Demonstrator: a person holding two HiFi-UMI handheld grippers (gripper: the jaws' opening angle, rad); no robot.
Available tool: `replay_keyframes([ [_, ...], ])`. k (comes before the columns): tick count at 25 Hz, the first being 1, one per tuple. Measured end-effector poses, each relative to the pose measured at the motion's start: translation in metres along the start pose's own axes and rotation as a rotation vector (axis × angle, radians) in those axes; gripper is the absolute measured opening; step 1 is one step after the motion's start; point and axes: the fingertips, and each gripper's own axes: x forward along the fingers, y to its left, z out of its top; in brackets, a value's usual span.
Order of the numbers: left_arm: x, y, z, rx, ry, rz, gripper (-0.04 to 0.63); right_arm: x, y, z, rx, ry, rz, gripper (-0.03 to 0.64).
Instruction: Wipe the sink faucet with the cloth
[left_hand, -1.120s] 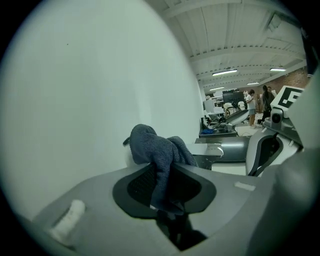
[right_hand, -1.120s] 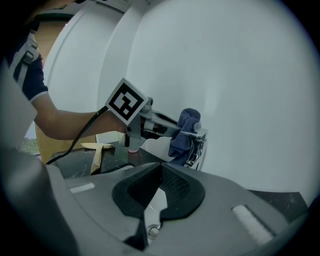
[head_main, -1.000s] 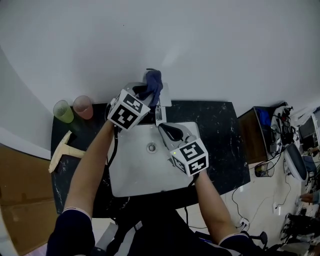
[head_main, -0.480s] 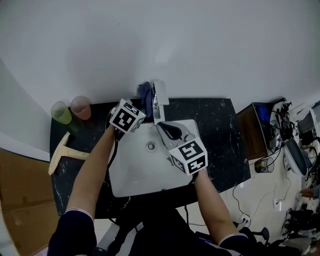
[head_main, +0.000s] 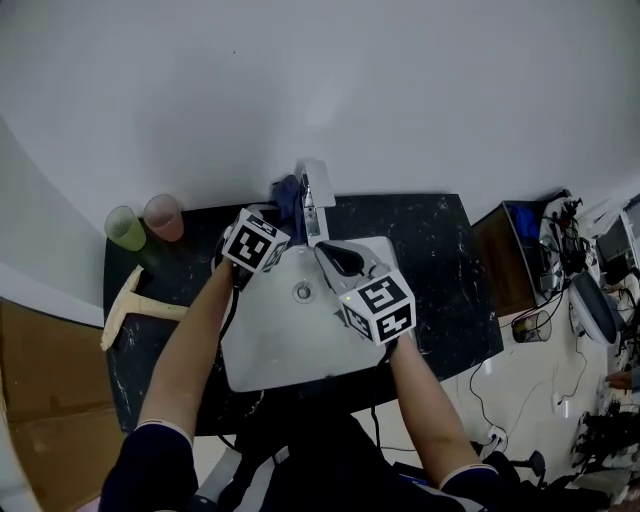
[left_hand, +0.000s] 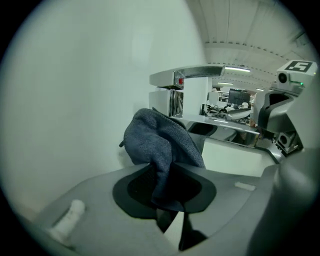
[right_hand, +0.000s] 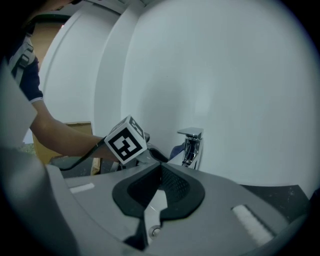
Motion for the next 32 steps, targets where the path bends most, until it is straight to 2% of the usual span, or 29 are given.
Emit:
replay_keyframes([
  [5,-0.033,-0.02,-0.013,-0.024,-0.025,-0.04,0.084,-0.022,0.011,-0.006,0.035,-0.02,0.005,0.006],
  [10,-0.062,-0.046,-0.031,-0.048,-0.034,-0.085,0.084,-0.034,0.032,-0.023,0.049,0.018,0.034,0.033],
  [12,-0.072,-0.058,-0.033,-0.051,-0.046,-0.108,0.084,-0.032,0.04,-0.037,0.078,0.057,0.051,0.076],
  [16,-0.088,-0.082,-0.026,-0.058,-0.088,-0.165,0.084,-0.022,0.054,-0.059,0.153,0.123,0.081,0.24],
  [19,-0.096,-0.097,-0.016,-0.069,-0.13,-0.213,0.084,-0.013,0.056,-0.066,0.183,0.135,0.075,0.278],
  [20,-0.099,-0.102,-0.013,-0.074,-0.141,-0.229,0.084,-0.011,0.055,-0.066,0.196,0.129,0.068,0.277],
  [21,-0.1,-0.106,-0.01,-0.079,-0.149,-0.242,0.084,-0.009,0.052,-0.065,0.204,0.123,0.064,0.248],
  [23,-0.101,-0.109,-0.009,-0.083,-0.153,-0.248,0.086,-0.008,0.05,-0.065,0.182,0.127,0.071,0.094],
  [25,-0.098,-0.107,-0.015,-0.081,-0.134,-0.237,0.098,-0.006,0.049,-0.07,0.112,0.164,0.097,0.074],
  [28,-0.094,-0.104,-0.024,-0.091,-0.102,-0.235,0.151,-0.004,0.039,-0.081,-0.047,0.242,0.122,0.071],
  [32,-0.086,-0.091,-0.019,-0.15,-0.128,-0.227,0.172,0.002,0.024,-0.087,-0.168,0.292,0.171,0.07],
])
